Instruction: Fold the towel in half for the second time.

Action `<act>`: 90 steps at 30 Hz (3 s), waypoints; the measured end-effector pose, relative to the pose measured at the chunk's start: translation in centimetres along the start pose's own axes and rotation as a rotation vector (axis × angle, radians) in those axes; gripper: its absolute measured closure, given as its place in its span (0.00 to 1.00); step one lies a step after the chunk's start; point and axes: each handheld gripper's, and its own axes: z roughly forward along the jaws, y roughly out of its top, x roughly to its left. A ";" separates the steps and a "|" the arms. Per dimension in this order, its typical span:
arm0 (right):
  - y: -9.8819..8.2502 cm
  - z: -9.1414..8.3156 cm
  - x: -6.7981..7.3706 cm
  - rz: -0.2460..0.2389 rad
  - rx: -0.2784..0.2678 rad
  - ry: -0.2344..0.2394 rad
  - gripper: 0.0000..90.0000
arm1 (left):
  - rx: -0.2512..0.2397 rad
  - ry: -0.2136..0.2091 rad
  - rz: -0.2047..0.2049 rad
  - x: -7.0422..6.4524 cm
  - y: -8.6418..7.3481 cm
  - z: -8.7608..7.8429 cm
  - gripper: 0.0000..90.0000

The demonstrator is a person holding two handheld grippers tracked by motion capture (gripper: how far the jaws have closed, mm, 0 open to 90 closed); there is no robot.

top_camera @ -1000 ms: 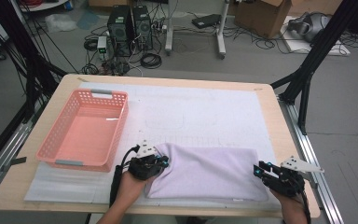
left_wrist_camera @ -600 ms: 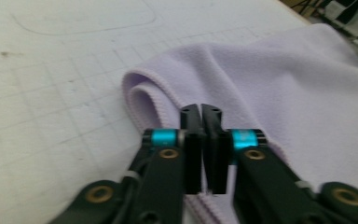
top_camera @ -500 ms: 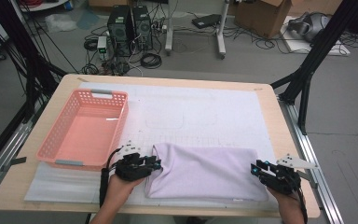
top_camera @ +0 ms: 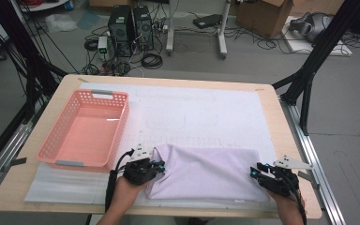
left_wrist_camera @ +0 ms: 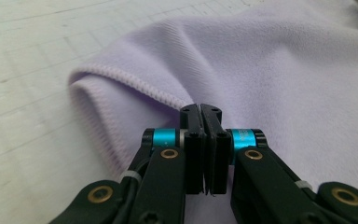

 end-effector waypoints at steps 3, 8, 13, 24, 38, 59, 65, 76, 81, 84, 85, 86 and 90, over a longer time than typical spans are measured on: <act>-0.3 0.9 0.0 -0.031 0.045 -0.042 0.67 | -0.014 0.021 -0.020 0.9 -0.3 -1.4 0.98; 0.0 0.1 -0.4 -0.023 0.048 -0.091 0.99 | -0.029 0.051 -0.046 1.8 -0.4 -2.1 1.00; -0.6 -1.7 -2.1 0.052 0.010 -0.111 0.80 | -0.034 0.036 -0.055 1.7 -0.3 -1.7 0.92; 2.7 3.6 -0.6 -0.128 -0.021 0.053 0.62 | -0.069 0.026 -0.049 1.6 0.5 -0.4 0.61; 4.0 4.2 -2.6 0.010 -0.042 -0.141 0.51 | -0.062 0.065 -0.073 2.7 2.3 0.9 0.49; 3.3 4.3 -5.0 0.125 -0.035 -0.027 0.92 | -0.094 0.086 -0.182 4.1 3.5 3.5 0.88; 5.2 5.2 -6.1 0.148 -0.111 -0.086 0.93 | -0.137 0.141 -0.185 4.8 5.8 4.7 0.88; 7.5 7.1 -6.7 0.168 -0.106 -0.176 0.72 | -0.106 0.161 -0.189 5.6 7.3 5.9 0.57; 6.7 5.7 -6.6 0.203 -0.136 -0.150 0.61 | -0.121 0.124 -0.128 4.6 6.8 4.2 0.57; 5.8 4.2 -6.4 0.194 -0.149 -0.120 0.61 | -0.099 0.082 -0.115 4.0 6.3 3.4 0.58; 5.6 3.9 -6.3 0.189 -0.147 -0.115 0.61 | -0.103 0.074 -0.108 3.7 6.0 3.2 0.58; 5.2 3.4 -6.1 0.176 -0.147 -0.115 0.61 | -0.106 0.060 -0.107 3.5 5.7 3.0 0.59; 3.3 1.8 -5.8 0.171 -0.138 -0.074 0.62 | -0.067 0.027 -0.087 2.5 3.9 2.5 0.60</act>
